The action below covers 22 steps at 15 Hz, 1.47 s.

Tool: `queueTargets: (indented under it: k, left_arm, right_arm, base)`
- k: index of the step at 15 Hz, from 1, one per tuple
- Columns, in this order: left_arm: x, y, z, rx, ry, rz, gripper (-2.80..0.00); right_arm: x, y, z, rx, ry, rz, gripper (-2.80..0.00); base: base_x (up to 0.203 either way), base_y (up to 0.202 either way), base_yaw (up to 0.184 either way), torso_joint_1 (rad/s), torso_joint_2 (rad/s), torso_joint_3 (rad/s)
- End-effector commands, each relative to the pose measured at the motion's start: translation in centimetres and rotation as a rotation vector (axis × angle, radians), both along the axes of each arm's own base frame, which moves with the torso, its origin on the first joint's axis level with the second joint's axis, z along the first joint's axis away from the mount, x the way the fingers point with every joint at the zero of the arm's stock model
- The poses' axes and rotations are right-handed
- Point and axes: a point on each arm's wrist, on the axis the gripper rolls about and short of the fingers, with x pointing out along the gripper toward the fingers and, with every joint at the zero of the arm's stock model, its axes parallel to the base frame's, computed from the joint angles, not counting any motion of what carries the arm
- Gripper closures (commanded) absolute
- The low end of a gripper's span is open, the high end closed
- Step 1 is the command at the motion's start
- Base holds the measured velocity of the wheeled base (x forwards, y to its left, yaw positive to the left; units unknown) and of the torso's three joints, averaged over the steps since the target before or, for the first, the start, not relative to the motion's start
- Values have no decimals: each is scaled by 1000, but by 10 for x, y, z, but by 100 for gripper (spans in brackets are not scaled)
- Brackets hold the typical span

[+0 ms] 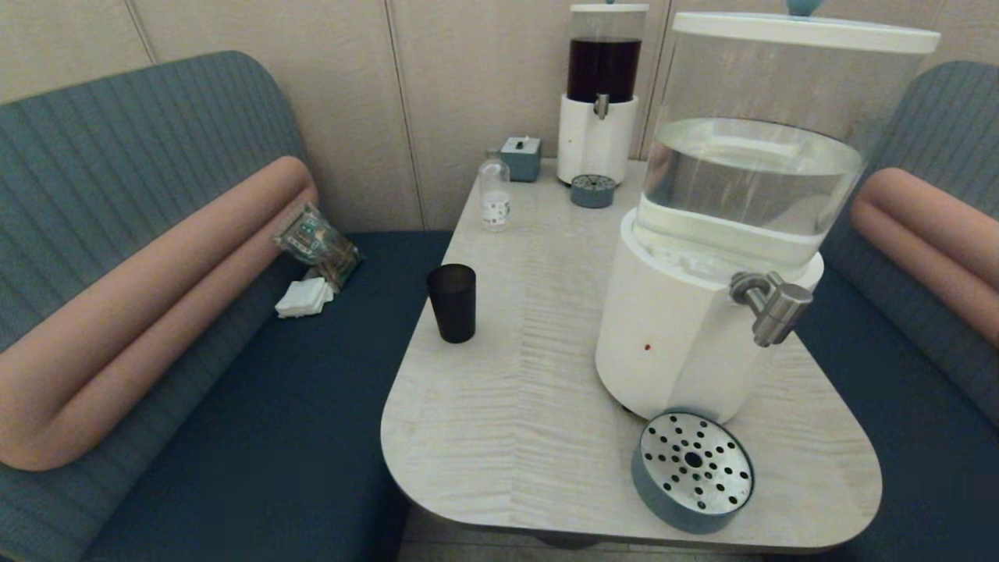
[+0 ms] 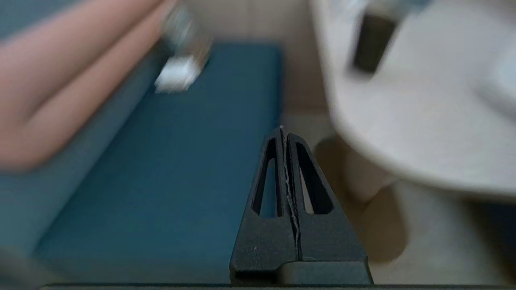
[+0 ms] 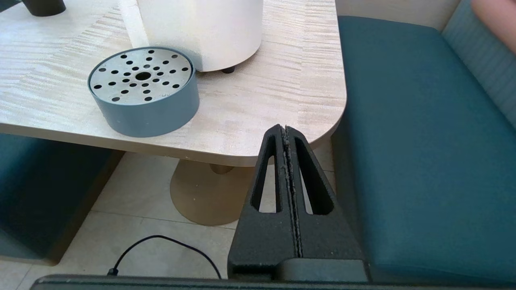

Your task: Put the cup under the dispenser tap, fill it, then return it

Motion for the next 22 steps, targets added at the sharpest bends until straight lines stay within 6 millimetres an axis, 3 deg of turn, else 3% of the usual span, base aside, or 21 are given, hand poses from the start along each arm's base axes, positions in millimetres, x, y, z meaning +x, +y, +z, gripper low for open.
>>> queueTargets:
  k: [1,22]
  left_arm:
    - [0,1,-18,4,86,39,0]
    - [0,1,-16,-69,66,39,0]
  right_arm:
    - [0,0,0,-1,-1,1,0]
    - [0,0,0,5,1,2,0]
  base:
    - [0,0,0,0,0,0]
    - [0,0,0,0,0,0]
